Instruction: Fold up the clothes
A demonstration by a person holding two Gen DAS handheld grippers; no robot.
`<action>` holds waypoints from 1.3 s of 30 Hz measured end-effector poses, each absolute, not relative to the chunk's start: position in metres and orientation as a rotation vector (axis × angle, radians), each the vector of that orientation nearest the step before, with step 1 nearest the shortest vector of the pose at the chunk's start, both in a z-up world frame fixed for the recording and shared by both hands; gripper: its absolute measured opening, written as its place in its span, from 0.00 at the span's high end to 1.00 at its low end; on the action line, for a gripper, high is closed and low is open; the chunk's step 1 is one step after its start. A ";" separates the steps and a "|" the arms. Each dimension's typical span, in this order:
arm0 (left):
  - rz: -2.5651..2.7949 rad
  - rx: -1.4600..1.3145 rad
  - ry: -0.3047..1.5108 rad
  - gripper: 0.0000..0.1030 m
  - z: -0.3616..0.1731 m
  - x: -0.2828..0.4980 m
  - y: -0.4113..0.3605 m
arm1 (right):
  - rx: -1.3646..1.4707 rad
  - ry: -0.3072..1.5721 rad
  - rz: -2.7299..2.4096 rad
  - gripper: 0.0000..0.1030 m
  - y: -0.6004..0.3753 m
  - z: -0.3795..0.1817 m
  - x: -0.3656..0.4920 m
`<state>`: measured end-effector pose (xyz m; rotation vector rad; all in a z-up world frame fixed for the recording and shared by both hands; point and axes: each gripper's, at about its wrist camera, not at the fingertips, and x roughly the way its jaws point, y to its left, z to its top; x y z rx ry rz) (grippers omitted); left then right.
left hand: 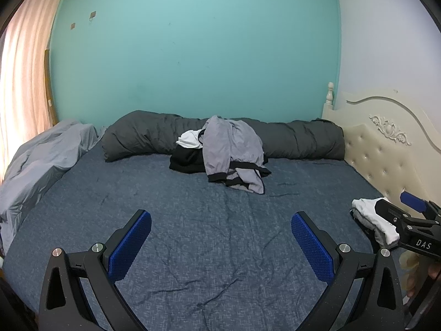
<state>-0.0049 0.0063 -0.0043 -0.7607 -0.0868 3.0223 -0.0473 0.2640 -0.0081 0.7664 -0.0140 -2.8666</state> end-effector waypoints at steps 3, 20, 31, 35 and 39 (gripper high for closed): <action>3.020 -0.760 -0.084 0.00 -0.004 -0.005 0.007 | 0.768 -0.016 -2.866 0.00 0.265 -0.009 -0.047; 3.019 -0.759 -0.086 0.00 -0.004 -0.005 0.006 | 0.780 -0.021 -2.867 0.00 0.265 -0.011 -0.048; 3.011 -0.770 -0.095 0.00 -0.007 -0.008 0.005 | 0.791 -0.020 -2.864 0.00 0.265 -0.013 -0.051; 3.013 -0.778 -0.093 0.00 -0.009 -0.010 0.004 | 0.798 -0.022 -2.864 0.00 0.266 -0.015 -0.053; 3.010 -0.789 -0.102 0.00 -0.011 -0.016 0.004 | 0.811 -0.036 -2.860 0.00 0.268 -0.018 -0.057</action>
